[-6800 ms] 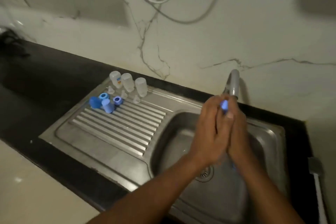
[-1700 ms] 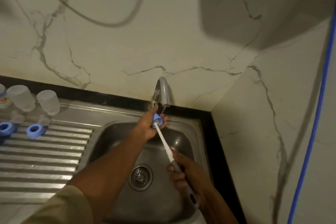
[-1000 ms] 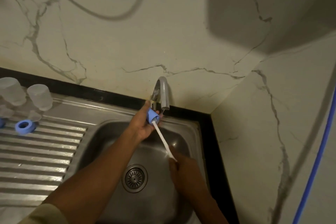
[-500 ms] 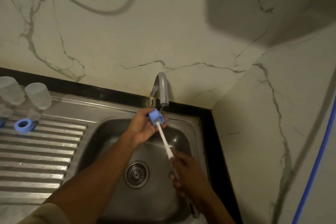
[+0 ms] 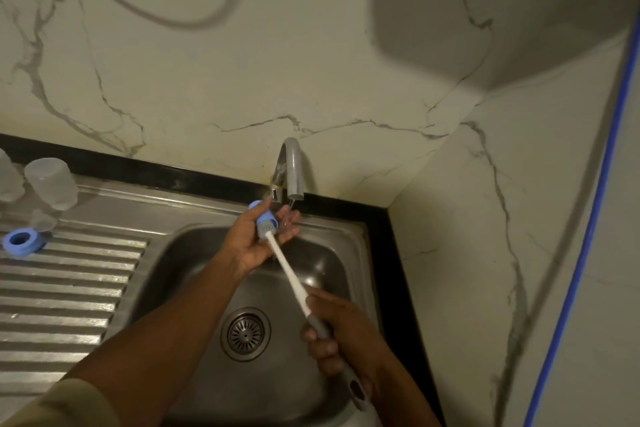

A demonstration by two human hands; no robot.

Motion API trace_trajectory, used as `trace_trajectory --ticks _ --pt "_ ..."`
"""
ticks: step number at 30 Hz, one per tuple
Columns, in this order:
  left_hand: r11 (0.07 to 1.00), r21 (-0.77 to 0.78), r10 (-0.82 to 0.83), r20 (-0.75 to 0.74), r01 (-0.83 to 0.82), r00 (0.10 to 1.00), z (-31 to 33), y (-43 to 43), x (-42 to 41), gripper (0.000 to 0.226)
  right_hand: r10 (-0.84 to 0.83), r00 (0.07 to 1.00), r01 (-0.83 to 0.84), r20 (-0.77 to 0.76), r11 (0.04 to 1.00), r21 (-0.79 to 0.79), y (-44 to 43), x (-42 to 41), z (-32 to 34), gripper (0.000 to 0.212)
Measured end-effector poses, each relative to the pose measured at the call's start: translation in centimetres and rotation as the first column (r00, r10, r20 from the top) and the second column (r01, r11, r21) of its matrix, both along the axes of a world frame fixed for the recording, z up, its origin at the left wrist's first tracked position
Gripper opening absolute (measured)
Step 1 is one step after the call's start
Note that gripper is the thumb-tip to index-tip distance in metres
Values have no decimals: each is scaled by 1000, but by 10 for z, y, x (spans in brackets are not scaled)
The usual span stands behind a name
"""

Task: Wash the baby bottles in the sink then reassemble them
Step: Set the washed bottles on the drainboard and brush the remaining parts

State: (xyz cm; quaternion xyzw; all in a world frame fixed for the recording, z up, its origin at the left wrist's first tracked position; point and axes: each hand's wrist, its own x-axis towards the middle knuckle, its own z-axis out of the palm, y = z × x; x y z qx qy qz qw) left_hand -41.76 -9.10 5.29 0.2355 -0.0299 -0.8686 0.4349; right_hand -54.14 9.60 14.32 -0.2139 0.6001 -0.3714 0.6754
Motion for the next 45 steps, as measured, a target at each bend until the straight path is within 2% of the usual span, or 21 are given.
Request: trace_trajectory --ticks 2,5,7,8,9,11,13,15,18,19,21,24,26,28,30,31,35,37,40,42,45 --pt "998 -47 -28 104 33 994 6 1 -8 45 123 843 -206 -523 973 -103 1 2 -6 37" --pt "999 -47 11 203 -1 979 11 3 -20 34 91 263 -425 -961 905 -31 -5 -5 -21 50" --pt "1000 -2 27 207 -27 978 9 4 -21 31 100 377 -384 -921 921 -58 -4 -1 -22 46" --pt "999 22 31 188 -36 982 6 5 -18 32 82 616 -288 -784 949 -127 -3 -1 -18 41" --pt "998 37 36 159 -42 987 1 5 -13 34 51 865 -132 -499 983 -129 -3 -2 -15 35" --pt "999 21 37 87 -39 995 -2 6 -6 44 -69 996 69 49 998 10 1 -3 -4 28" --pt "1000 -4 11 64 -11 998 -2 8 -3 45 -56 993 51 108 998 46 5 -3 -5 29" --pt "1000 -27 -8 120 11 993 3 7 -9 32 100 929 -129 -355 990 -57 8 1 -9 33" --pt "999 -12 39 243 -37 969 6 6 -20 14 115 226 -456 -967 890 -1 6 -7 -21 50" --pt "999 -29 48 244 -42 969 8 6 -22 14 98 182 -449 -978 894 6 4 -8 -21 51" --pt "999 -36 38 181 -32 983 11 9 -21 15 74 447 -358 -892 928 -103 3 -4 -19 46" --pt "998 49 35 66 -38 997 7 9 -10 32 32 974 -40 -225 999 -33 5 3 -5 30" --pt "999 52 4 73 -8 997 7 9 -8 38 81 944 -114 -321 990 -86 8 5 -7 32" --pt "999 32 -30 176 25 984 13 11 -12 25 140 500 -369 -854 927 -64 3 1 -22 46" --pt "1000 16 5 248 -9 969 16 10 -20 22 131 152 -469 -980 882 45 -5 -5 -26 53" --pt "1000 8 19 236 -22 971 17 9 -21 29 134 191 -442 -973 896 36 -6 -2 -25 53" --pt "997 72 18 82 -24 997 9 6 -10 45 78 893 -136 -443 986 -100 1 11 -6 32" --pt "996 84 10 68 -16 998 7 10 -7 38 122 816 -219 -564 970 -107 1 8 -6 32" --pt "1000 2 -1 350 0 937 6 8 -19 19 132 252 -399 -959 917 21 -3 1 -16 49" --pt "998 -54 56 483 -34 874 7 2 -23 21 131 238 -384 -962 923 31 3 5 -22 52" --pt "994 -50 108 519 -97 848 -3 -5 -14 30 86 505 -314 -859 945 -90 22 15 -30 48"
